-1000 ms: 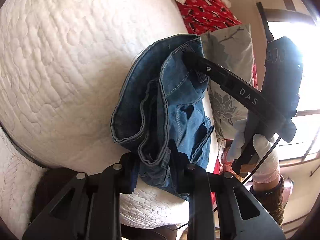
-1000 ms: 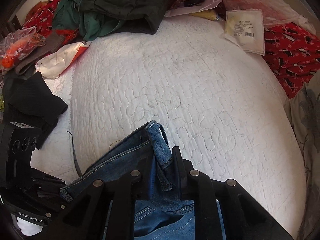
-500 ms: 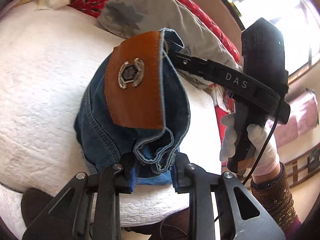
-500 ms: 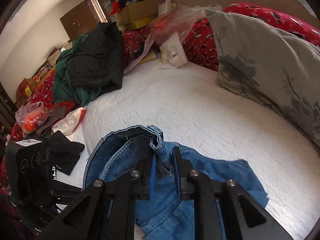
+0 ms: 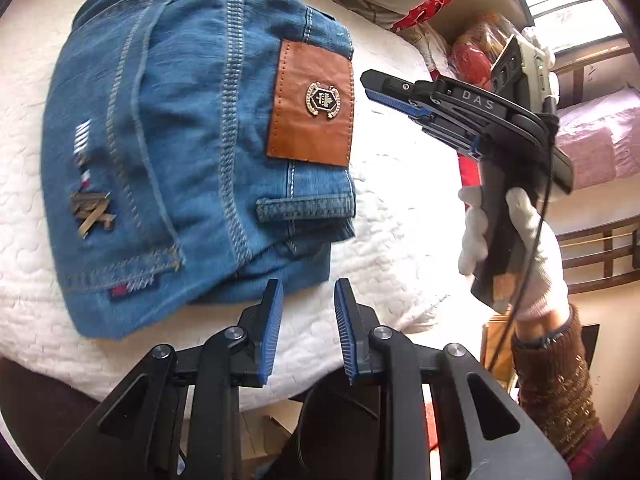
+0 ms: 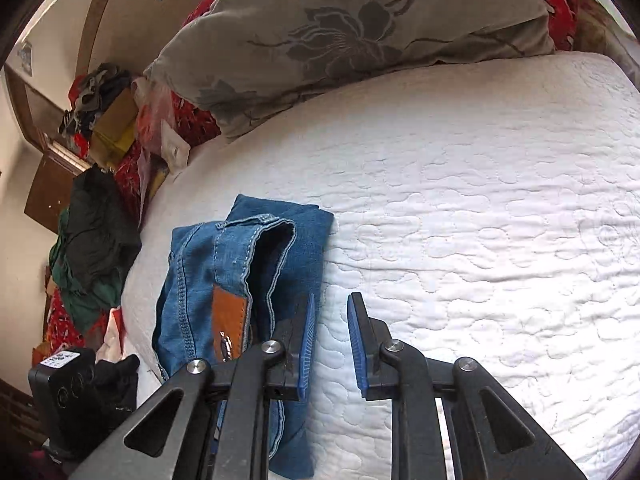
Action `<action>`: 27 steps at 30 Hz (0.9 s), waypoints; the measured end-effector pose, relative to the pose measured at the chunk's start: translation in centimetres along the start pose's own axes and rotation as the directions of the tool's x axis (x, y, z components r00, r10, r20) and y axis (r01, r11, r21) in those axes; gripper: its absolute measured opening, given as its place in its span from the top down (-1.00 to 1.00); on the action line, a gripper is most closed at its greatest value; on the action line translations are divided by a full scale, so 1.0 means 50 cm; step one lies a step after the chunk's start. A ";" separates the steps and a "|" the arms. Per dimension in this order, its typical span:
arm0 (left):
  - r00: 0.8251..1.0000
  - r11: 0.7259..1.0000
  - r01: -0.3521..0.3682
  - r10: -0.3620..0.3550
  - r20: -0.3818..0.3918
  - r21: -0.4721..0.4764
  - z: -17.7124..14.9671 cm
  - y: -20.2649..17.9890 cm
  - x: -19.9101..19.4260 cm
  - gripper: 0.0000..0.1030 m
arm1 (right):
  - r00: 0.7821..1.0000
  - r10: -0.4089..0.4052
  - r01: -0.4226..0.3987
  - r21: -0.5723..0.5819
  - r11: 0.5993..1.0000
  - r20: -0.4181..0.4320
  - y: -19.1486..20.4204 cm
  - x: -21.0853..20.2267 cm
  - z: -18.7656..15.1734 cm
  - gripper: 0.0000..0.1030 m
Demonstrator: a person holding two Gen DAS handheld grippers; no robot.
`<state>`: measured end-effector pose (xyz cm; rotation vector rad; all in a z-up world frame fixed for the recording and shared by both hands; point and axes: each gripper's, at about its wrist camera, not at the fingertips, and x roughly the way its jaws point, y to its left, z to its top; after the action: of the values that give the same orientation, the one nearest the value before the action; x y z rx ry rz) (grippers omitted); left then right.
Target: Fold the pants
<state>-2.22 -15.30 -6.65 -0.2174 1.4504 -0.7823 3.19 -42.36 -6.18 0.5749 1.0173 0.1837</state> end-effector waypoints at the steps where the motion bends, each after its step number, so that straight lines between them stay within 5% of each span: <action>1: 1.000 1.000 0.015 -0.015 0.006 -0.010 -0.018 0.015 -0.025 0.54 | 0.999 0.028 -0.029 0.018 0.999 0.016 0.002 -0.010 0.001 0.55; 5: 0.997 0.993 -0.010 0.020 0.081 -0.120 -0.061 0.102 -0.090 0.53 | 0.992 0.126 -0.126 0.059 0.990 0.009 0.031 0.003 -0.017 -0.27; 9: 0.995 0.952 0.047 -0.019 0.093 -0.302 -0.021 0.195 -0.075 0.53 | 0.997 0.056 -0.054 0.031 0.998 -0.048 0.063 0.057 -0.052 -0.26; 10: 0.996 0.948 0.051 -0.025 0.085 -0.313 -0.004 0.201 -0.058 0.53 | 0.997 0.059 -0.058 0.019 0.998 -0.052 0.071 0.064 -0.061 -0.02; 11: 0.997 0.949 0.037 -0.016 0.071 -0.314 0.005 0.203 -0.047 0.53 | 0.995 0.080 -0.080 0.005 0.997 -0.057 0.078 0.067 -0.069 0.60; 13: 0.998 0.960 -0.009 0.028 0.064 -0.280 0.021 0.185 -0.022 0.53 | 0.997 0.068 -0.067 0.023 0.997 -0.034 0.068 0.065 -0.087 0.67; 16: 0.996 0.974 -0.062 0.076 0.054 -0.218 0.026 0.157 -0.003 0.53 | 0.997 0.030 -0.021 0.113 0.993 -0.074 0.016 0.081 -0.105 0.61; 21: 0.996 0.987 0.038 -0.024 0.091 -0.159 0.021 0.136 -0.081 0.53 | 0.996 0.085 -0.085 0.159 0.984 0.006 0.000 0.014 -0.089 0.51; 23: 0.987 0.986 0.043 -0.016 0.161 -0.162 0.047 0.148 -0.135 0.51 | 0.992 0.108 -0.118 0.178 0.977 0.064 -0.002 -0.008 -0.067 0.16; 24: 0.980 0.985 0.035 0.000 0.197 -0.172 0.073 0.154 -0.155 0.44 | 0.991 0.104 -0.117 0.185 0.976 0.083 -0.001 -0.010 -0.056 -0.01; 25: 0.974 0.983 0.020 0.022 0.224 -0.183 0.106 0.168 -0.167 0.15 | 0.991 0.099 -0.116 0.188 0.975 0.095 0.003 -0.003 -0.043 -0.18; 26: 0.969 0.980 -0.004 0.052 0.241 -0.199 0.142 0.182 -0.167 -0.16 | 0.991 0.098 -0.115 0.190 0.975 0.095 0.008 0.011 -0.029 -0.19; 27: 0.967 0.973 -0.023 0.080 0.244 -0.229 0.178 0.198 -0.158 -0.20 | 0.992 0.094 -0.110 0.196 0.974 0.090 0.009 0.029 -0.019 -0.19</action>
<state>10.09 -6.13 -4.70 -0.4347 1.2952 -0.5253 3.21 -41.05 -7.38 0.8133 0.9349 0.1484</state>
